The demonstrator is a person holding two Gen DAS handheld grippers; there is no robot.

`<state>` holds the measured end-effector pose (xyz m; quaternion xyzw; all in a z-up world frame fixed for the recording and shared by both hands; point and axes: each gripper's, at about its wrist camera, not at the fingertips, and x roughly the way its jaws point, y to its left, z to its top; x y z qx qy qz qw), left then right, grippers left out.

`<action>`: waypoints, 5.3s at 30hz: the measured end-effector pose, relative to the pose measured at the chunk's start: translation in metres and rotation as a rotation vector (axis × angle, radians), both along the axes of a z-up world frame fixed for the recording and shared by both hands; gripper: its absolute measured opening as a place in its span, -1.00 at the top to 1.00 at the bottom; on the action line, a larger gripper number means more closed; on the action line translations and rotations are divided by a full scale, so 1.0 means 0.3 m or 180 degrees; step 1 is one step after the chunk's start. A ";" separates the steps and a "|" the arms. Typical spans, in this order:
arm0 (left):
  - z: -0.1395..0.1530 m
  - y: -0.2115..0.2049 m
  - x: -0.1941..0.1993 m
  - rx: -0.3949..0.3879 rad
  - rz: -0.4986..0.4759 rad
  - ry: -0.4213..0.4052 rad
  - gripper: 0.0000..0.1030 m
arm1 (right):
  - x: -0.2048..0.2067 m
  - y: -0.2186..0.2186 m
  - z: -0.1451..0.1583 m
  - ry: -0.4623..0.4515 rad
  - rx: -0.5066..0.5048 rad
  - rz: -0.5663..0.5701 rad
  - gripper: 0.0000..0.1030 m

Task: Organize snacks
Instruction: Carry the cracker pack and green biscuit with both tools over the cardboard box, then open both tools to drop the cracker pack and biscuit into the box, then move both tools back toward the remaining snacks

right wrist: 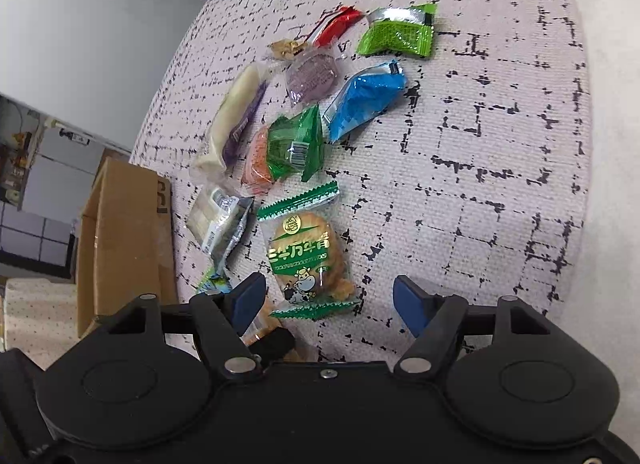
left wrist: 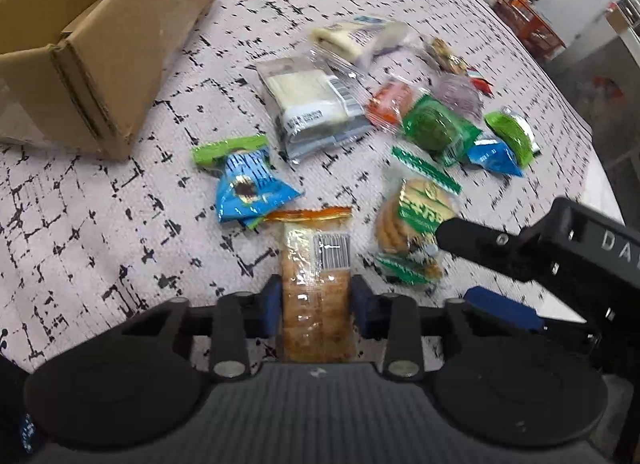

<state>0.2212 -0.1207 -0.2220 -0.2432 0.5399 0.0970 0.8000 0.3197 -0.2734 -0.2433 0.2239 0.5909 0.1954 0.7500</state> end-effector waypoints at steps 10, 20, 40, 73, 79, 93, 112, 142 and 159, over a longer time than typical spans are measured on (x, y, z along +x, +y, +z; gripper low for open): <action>0.035 0.023 0.002 -0.0015 0.0096 -0.0062 0.34 | 0.014 0.089 0.002 -0.0188 -0.0284 0.0312 -0.55; 0.073 0.069 -0.035 0.0021 0.0110 -0.0095 0.34 | 0.012 0.212 0.018 -0.0431 -0.0805 0.0580 0.02; 0.276 0.172 -0.084 0.0019 0.0126 -0.0567 0.34 | -0.102 0.176 0.236 -0.0789 -0.0655 0.0300 0.10; 0.399 0.549 -0.045 -0.0074 0.0087 -0.1185 0.34 | -0.166 0.507 0.467 -0.1428 -0.0552 0.0326 0.10; 0.346 0.616 -0.038 -0.0032 0.0243 -0.1145 0.34 | -0.159 0.590 0.440 -0.1387 -0.0565 0.0387 0.10; 0.255 0.744 -0.004 -0.0046 0.0523 -0.0960 0.34 | -0.123 0.744 0.379 -0.1131 -0.0494 0.0489 0.10; 0.280 0.853 -0.056 -0.0069 0.1078 -0.0955 -0.05 | -0.110 0.891 0.332 -0.1089 -0.0594 0.0718 0.08; 0.345 0.691 -0.094 0.0174 0.0530 -0.0901 -1.00 | -0.211 0.513 0.395 -0.1150 -0.1036 0.0156 -0.65; 0.326 0.531 -0.098 0.0004 -0.0136 -0.0898 -1.00 | -0.253 0.320 0.386 -0.1184 -0.1188 -0.0076 -0.88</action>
